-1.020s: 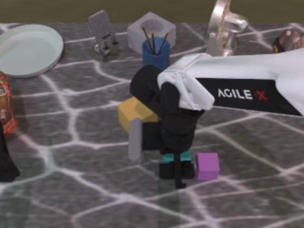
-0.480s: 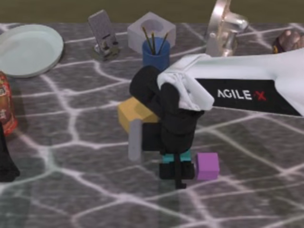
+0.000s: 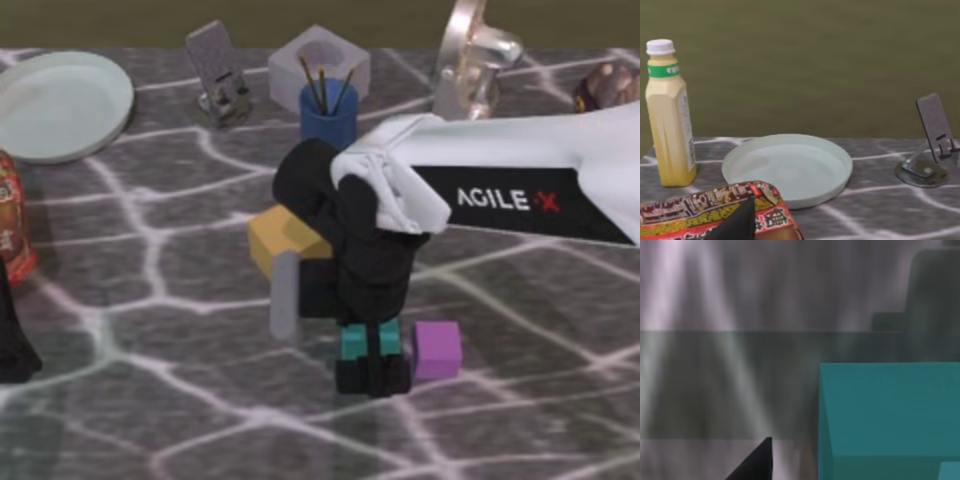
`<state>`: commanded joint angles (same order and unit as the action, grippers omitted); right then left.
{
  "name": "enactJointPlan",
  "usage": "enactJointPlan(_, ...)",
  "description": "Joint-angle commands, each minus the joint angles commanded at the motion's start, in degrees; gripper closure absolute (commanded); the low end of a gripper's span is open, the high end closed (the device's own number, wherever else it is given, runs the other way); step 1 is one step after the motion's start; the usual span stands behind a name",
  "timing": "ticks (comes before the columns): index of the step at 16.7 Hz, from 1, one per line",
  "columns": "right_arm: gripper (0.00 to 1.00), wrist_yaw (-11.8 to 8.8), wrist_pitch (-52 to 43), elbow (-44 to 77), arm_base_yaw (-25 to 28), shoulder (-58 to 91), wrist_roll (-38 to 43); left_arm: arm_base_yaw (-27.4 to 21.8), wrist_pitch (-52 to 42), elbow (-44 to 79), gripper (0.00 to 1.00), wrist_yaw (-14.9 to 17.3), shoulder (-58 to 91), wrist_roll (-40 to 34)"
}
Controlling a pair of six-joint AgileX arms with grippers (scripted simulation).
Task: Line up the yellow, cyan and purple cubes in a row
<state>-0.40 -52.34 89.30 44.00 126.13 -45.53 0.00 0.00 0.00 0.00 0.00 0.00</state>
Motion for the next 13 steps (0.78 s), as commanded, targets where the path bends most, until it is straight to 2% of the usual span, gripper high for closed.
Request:
enactJointPlan(8,0.00,-0.03,-0.99,0.79,-0.10,-0.27,0.06,0.00,0.00,0.00,0.00,0.00,0.00,0.00)
enactJointPlan(13,0.00,-0.13,-10.42,6.76,0.31,-3.25,-0.25,0.00,0.00,0.00,0.00,0.00,0.00,0.00)
